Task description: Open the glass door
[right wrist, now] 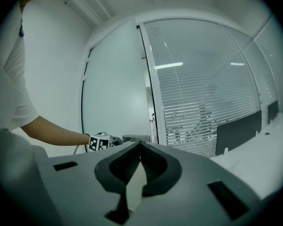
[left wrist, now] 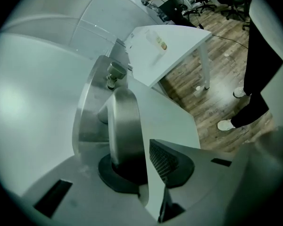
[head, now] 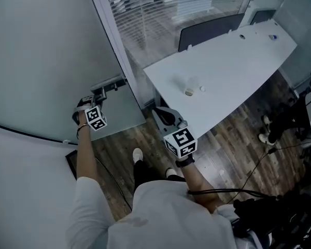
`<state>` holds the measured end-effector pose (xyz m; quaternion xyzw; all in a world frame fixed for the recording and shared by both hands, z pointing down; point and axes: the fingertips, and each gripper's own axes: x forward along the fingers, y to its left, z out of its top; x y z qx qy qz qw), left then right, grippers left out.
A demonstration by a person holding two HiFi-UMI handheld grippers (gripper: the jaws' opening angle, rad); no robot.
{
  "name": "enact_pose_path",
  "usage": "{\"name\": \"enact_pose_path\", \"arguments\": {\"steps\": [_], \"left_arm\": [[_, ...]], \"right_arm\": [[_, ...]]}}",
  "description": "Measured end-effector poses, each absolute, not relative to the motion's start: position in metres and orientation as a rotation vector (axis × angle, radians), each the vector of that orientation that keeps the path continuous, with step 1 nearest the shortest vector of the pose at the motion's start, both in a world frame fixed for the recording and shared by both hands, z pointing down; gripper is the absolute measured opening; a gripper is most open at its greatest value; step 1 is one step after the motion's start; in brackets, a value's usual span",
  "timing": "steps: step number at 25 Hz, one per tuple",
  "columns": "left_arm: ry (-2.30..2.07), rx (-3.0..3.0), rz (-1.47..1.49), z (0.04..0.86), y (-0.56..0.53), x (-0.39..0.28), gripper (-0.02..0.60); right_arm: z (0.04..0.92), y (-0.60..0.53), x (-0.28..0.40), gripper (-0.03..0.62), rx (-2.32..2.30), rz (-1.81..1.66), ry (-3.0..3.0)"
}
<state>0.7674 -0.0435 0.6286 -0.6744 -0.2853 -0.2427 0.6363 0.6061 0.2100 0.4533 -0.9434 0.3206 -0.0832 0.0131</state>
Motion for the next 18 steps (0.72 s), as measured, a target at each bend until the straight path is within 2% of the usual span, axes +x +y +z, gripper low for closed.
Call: {"name": "enact_pose_path", "arguments": {"steps": [6,13,18], "left_arm": [[-0.691,-1.510,-0.522,0.630,-0.038,0.718,0.071],[-0.718,-1.482,-0.438,0.627,-0.035,0.662,0.028],[-0.748,-1.463,-0.397,0.627,-0.032,0.625,0.025]], "right_arm": [[0.469,0.237,0.574,0.000,-2.897,-0.295,1.005],[0.467,0.234,0.539,0.000,-2.880,-0.296,1.016],[0.479,0.223,0.513,0.000,-2.879,-0.323,1.002]]}}
